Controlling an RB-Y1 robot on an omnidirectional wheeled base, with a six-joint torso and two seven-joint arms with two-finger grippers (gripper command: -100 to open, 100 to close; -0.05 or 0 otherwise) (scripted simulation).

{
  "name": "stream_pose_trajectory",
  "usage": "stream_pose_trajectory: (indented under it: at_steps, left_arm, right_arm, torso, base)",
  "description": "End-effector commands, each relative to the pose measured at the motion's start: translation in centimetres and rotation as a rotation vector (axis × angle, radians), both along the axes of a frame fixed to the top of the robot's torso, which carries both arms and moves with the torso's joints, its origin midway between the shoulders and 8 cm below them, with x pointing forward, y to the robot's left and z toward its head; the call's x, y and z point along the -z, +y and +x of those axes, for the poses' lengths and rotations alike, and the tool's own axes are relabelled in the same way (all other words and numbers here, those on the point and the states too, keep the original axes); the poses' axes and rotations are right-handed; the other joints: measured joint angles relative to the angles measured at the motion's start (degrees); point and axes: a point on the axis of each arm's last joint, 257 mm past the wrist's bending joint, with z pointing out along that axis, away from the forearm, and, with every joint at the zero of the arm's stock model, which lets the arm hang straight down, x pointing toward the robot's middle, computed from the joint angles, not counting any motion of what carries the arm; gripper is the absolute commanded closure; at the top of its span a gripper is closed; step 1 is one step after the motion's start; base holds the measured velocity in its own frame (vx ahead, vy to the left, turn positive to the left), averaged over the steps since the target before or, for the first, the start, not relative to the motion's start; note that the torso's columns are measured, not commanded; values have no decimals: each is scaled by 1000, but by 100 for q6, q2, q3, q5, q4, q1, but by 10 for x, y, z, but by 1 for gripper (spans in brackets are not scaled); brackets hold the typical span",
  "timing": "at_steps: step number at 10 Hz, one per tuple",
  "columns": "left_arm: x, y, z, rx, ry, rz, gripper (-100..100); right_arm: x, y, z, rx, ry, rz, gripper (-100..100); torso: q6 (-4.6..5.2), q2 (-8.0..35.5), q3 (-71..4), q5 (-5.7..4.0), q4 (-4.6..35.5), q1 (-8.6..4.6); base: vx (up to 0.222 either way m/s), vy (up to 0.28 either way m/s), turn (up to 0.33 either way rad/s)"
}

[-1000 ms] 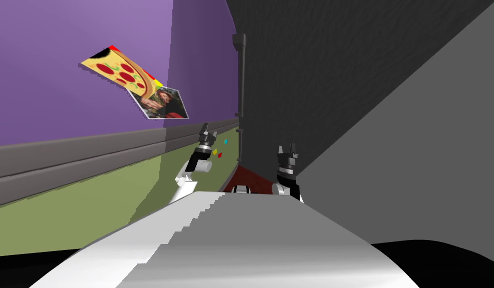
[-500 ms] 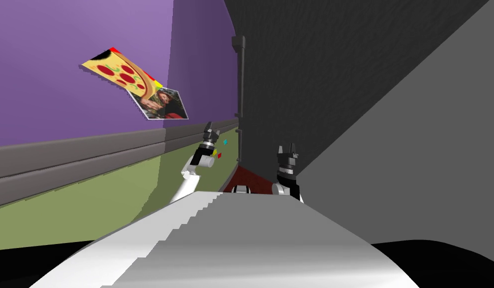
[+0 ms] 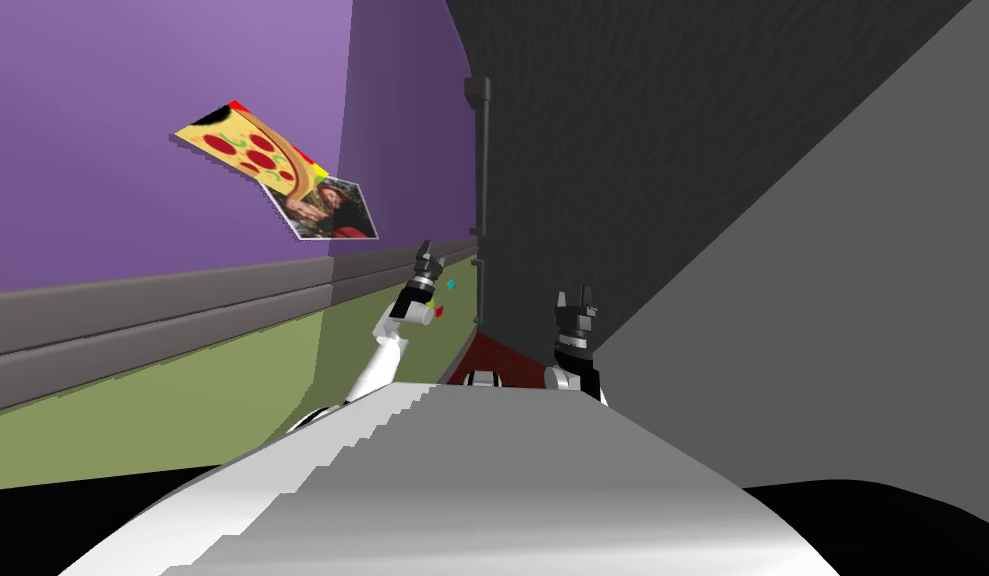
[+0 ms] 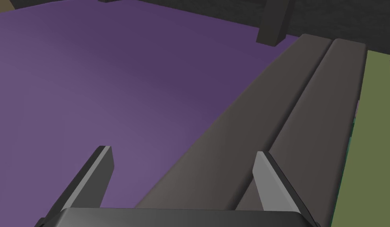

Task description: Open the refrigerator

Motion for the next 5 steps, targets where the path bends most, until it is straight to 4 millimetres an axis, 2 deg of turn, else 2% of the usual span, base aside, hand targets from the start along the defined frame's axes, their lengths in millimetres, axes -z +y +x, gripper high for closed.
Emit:
stream_pose_trajectory:
  at_steps: [1, 3, 4, 5]
  left_arm:
    - [-2, 3, 26, 2, 48, -11, -100]
    - [-21, -4, 28, 15, 14, -11, -100]
    - [-12, -5, 42, 19, 59, -19, -100]
    - [-25, -9, 45, 27, 40, -19, -100]
  right_arm:
    - [0, 0, 0, 0, 0, 0, 0]
    - [0, 0, 0, 0, 0, 0, 0]
    - [0, 0, 0, 0, 0, 0, 0]
    - [0, 0, 0, 0, 0, 0, 0]
  torso:
    - [-4, -2, -3, -1, 4, 4]
    - [-7, -9, -7, 3, 0, 12]
    - [-14, 12, 7, 1, 7, 4]
    - [-15, 19, 13, 4, 2, 3]
  base:
    - [12, 10, -6]
    - [8, 4, -12]
    - [10, -4, -5]
    - [27, 0, -11]
